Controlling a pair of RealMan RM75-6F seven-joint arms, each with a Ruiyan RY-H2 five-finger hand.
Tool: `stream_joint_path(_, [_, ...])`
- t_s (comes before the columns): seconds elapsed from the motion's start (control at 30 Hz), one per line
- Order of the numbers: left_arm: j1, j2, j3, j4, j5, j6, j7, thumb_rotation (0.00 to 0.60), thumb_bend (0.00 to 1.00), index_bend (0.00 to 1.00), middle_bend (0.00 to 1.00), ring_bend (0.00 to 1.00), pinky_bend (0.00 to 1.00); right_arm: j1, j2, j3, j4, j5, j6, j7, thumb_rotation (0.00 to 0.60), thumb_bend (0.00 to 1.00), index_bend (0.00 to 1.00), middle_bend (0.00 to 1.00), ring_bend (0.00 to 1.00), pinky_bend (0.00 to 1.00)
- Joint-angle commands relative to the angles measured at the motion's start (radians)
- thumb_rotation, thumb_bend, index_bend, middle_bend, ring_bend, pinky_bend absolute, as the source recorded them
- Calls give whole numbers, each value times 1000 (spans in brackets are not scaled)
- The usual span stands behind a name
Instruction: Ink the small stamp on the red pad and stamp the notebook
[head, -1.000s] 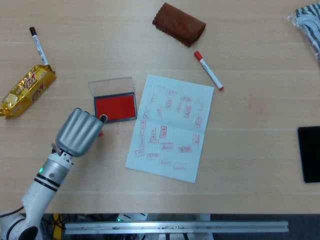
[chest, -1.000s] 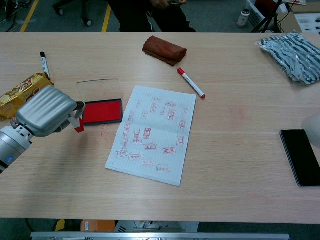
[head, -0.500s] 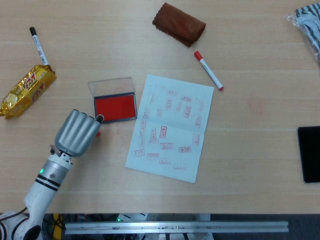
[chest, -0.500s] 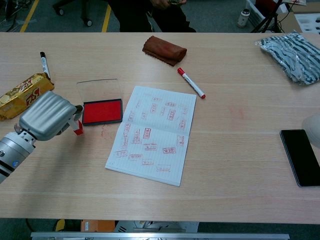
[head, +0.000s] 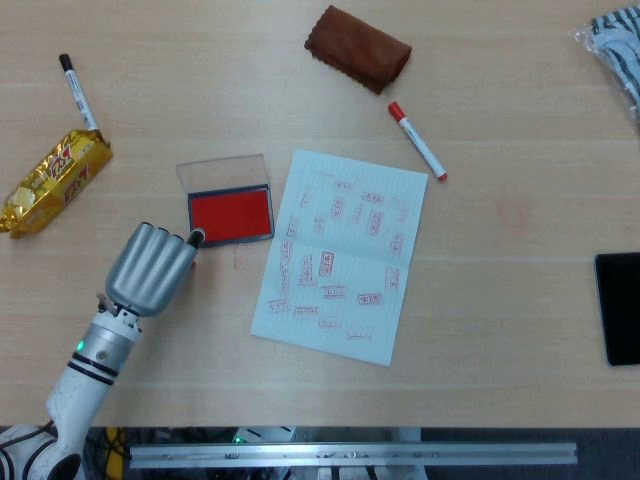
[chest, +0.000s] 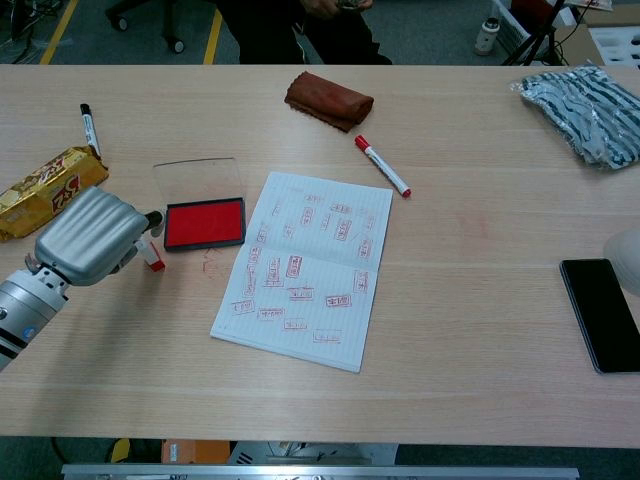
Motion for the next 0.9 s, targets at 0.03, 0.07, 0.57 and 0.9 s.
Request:
stream_joint_path(0.03, [3,25,-12,-37,6,15,4,600,290,404,999,1000,1000,-1,0,0,1,1,2,2,600,157,331,400,348,459])
stream_joint_path(0.07, [3,38,-16,-57,7,19,9,600,290,386,994,997,1000,-3,1,1,3,2,4,4,600,158,331,400,348,459])
stream_joint_path(0.57, [47,306,-147,-439,-173,52,-136,600,288,222,484,471,747,9,15,10,16,21,-23,30,600,160,331,400,317,464])
stream_joint_path(0.9, [161,398,-110,-455,-175,151,-308,600,289,261,401,400,606,23,6,11,12,24,-45,27,600,160,331,400,317,463])
